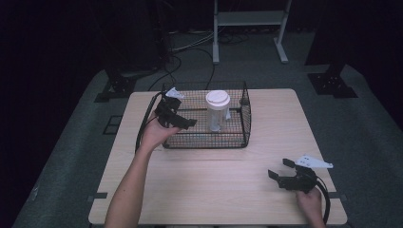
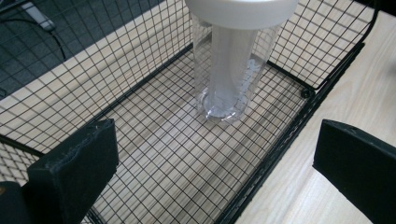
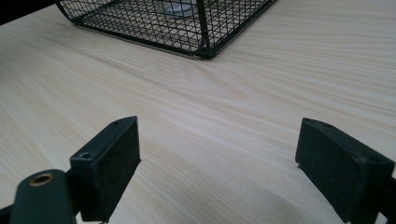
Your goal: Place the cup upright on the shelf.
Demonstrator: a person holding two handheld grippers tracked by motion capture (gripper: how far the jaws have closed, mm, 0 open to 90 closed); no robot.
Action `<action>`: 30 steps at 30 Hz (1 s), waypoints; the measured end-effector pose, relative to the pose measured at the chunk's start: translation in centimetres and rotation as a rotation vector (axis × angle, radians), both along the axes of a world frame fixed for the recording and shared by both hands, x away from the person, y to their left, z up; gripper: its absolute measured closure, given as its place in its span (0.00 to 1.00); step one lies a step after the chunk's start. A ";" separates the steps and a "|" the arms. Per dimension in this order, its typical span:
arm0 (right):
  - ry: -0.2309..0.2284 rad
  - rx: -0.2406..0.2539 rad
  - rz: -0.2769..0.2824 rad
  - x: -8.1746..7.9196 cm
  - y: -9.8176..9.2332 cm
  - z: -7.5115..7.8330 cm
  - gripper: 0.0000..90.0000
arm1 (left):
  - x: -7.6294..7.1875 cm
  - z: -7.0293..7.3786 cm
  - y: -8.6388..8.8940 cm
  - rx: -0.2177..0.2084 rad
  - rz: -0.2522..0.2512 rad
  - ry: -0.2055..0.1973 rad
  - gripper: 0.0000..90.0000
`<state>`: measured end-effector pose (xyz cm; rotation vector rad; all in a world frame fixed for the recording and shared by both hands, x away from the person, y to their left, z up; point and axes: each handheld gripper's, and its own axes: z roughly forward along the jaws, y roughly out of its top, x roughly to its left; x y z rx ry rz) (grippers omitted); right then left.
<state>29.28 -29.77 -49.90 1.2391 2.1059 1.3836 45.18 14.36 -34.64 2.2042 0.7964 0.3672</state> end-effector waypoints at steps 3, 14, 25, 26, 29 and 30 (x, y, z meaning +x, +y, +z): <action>0.002 -0.002 -0.001 0.0 0.0 0.0 0.14 | -0.3 0.0 0.3 0.000 0.000 -0.001 0.00; -0.007 -0.012 0.002 -0.1 0.2 0.0 0.14 | -2.3 -0.3 1.4 0.021 -0.032 -0.005 0.00; -0.012 -0.022 0.005 -0.1 0.3 0.0 0.14 | -4.6 -0.7 2.0 0.019 -0.065 -0.025 0.00; -0.015 -0.025 0.005 0.0 0.2 0.0 0.14 | -4.9 -0.8 2.1 0.014 -0.067 -0.028 0.00; -0.008 -0.024 0.003 -0.1 0.3 0.0 0.14 | -5.5 -1.0 2.3 0.010 -0.077 -0.035 0.00; -0.008 -0.025 0.003 -0.1 0.3 0.0 0.14 | -5.7 -1.0 2.3 0.009 -0.077 -0.037 0.00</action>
